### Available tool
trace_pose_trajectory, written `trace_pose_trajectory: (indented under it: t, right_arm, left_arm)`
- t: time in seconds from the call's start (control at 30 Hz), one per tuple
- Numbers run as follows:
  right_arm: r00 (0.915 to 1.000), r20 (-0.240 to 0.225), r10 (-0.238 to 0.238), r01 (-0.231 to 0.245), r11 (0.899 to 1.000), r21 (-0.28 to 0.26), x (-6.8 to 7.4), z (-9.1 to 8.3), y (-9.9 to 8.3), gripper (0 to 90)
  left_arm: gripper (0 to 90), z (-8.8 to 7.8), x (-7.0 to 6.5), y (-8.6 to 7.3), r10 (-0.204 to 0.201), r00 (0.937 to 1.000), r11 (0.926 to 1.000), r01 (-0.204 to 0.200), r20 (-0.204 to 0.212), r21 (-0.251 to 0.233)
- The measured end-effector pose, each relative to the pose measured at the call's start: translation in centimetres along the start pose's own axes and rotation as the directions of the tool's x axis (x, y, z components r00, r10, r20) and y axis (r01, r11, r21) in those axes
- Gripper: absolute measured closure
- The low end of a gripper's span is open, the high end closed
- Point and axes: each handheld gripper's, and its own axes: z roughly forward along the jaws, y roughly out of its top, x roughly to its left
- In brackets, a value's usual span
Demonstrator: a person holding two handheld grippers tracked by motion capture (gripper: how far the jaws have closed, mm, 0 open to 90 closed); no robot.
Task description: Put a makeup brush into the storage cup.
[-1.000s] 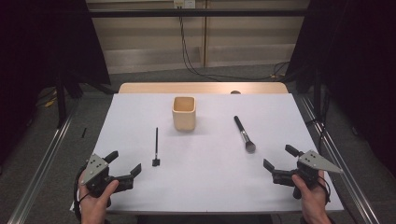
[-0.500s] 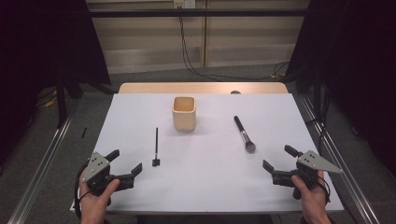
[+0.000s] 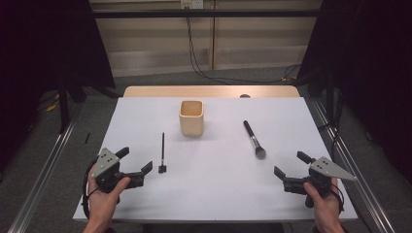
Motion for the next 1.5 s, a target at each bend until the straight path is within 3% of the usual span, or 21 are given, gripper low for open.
trace_pose_trajectory:
  t: [0.27,0.8,1.0,1.17,1.37,1.5]
  right_arm:
    - [0.9999,-0.009,-0.010,0.010,1.000,-0.004,0.1,0.0,0.0,0.6]
    - [0.9998,-0.019,-0.003,0.004,1.000,0.006,0.2,0.2,0.0,0.6]
    - [0.9999,-0.012,-0.004,0.004,1.000,0.006,0.1,0.2,0.0,0.6]
    - [0.9999,-0.012,-0.004,0.005,1.000,0.005,0.1,0.2,0.0,0.6]
    - [0.9999,-0.014,-0.005,0.005,1.000,0.005,0.1,0.2,0.0,0.6]
    - [0.9999,-0.016,-0.004,0.005,1.000,0.005,0.1,0.3,0.0,0.6]
  left_arm:
    - [3.2,0.8,0.0,1.1,0.049,0.9986,0.9988,-0.049,-0.018,-0.002]
    - [3.5,3.9,1.7,2.2,0.031,0.9985,0.9990,-0.029,-0.044,0.034]
    - [3.5,5.0,1.9,2.6,0.032,0.9986,0.9988,-0.030,-0.043,0.040]
    - [3.1,6.5,1.9,3.0,0.035,0.9985,0.9960,-0.032,-0.043,0.084]
    - [2.8,7.6,2.0,3.4,0.024,0.9993,0.9946,-0.021,-0.029,0.101]
    - [2.8,8.3,1.7,4.0,0.039,0.9991,0.9932,-0.037,-0.016,0.110]
